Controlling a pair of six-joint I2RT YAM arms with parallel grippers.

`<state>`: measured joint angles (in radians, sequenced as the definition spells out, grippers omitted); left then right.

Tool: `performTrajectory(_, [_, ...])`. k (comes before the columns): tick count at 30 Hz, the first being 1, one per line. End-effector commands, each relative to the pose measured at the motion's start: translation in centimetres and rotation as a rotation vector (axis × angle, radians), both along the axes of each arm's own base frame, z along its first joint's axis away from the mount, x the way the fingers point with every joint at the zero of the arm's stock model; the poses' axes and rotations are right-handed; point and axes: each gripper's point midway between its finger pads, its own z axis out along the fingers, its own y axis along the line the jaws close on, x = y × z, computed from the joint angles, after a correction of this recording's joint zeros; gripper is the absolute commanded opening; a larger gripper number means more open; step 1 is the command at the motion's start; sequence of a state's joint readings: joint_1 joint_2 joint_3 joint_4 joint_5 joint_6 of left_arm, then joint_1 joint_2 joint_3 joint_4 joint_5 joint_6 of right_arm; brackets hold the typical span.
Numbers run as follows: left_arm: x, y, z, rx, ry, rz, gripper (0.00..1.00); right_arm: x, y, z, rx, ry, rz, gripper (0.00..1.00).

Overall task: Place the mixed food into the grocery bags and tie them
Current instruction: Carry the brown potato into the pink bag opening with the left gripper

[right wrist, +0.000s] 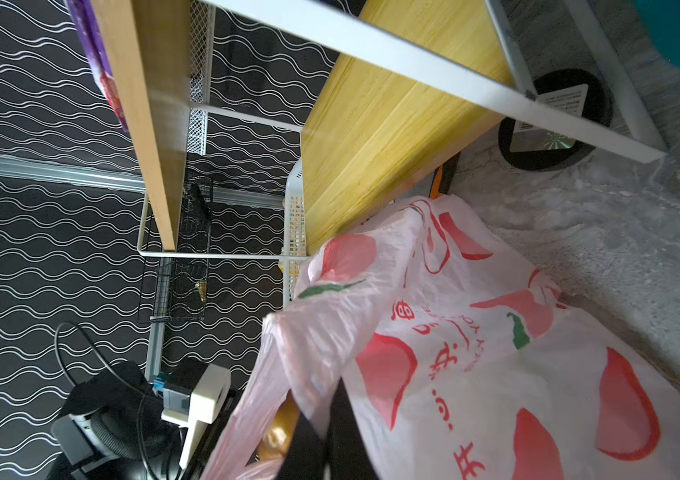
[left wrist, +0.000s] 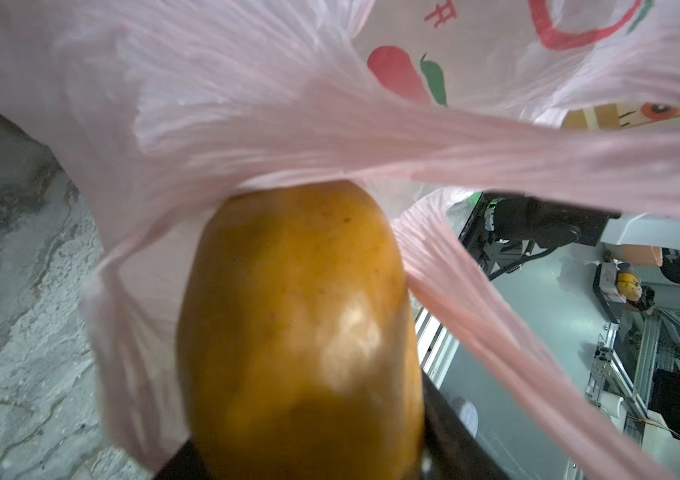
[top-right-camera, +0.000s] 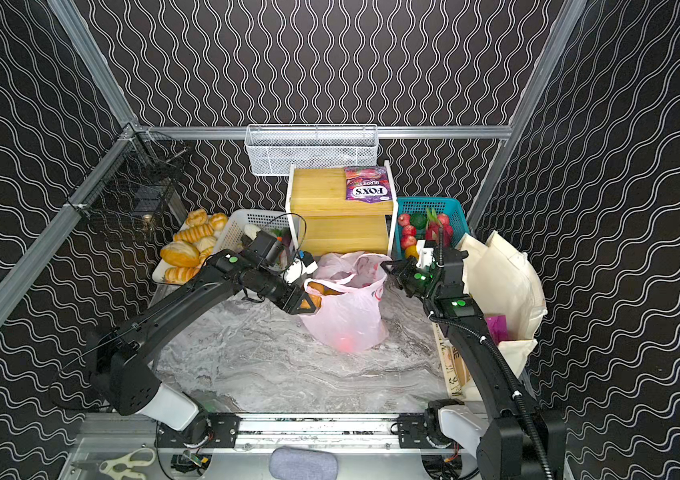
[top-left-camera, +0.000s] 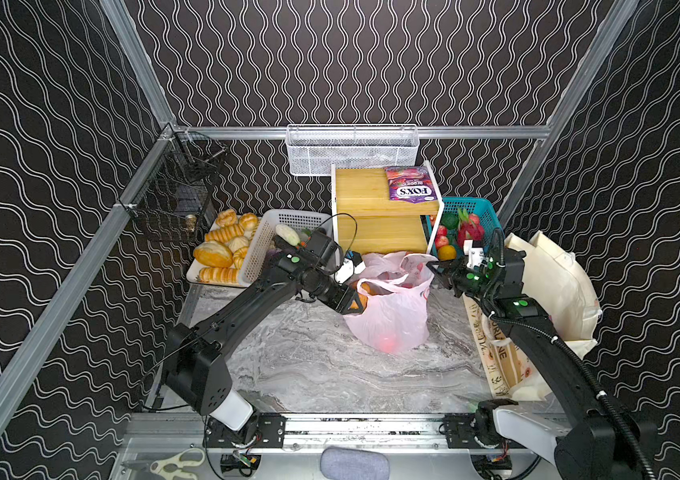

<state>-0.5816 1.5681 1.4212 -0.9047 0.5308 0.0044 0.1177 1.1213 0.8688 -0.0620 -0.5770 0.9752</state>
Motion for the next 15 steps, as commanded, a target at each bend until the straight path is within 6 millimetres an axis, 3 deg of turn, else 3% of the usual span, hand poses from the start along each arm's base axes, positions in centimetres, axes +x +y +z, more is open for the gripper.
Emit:
performTrajectory(1, [-0.9,1.2,-1.4,0.081,0.027,-0.037,0.33,0.3,0.1,1.1,0.005,-0.039,0.003,0.0])
performTrajectory(4, [-0.4,0.3,-2.1,0.051,0.032,-0.041,0.34,0.3,0.1,1.1,0.006,-0.043,0.003,0.0])
performTrajectory(8, [0.1,-2.8,-1.0,-0.068,0.033,-0.076,0.34,0.2,0.2,1.1,0.01,-0.039,0.008,0.0])
performTrajectory(15, [4.0,-4.7,0.1,-0.087,-0.072,-0.016,0.4,0.0,0.0,1.0,0.001,-0.042,0.003,0.0])
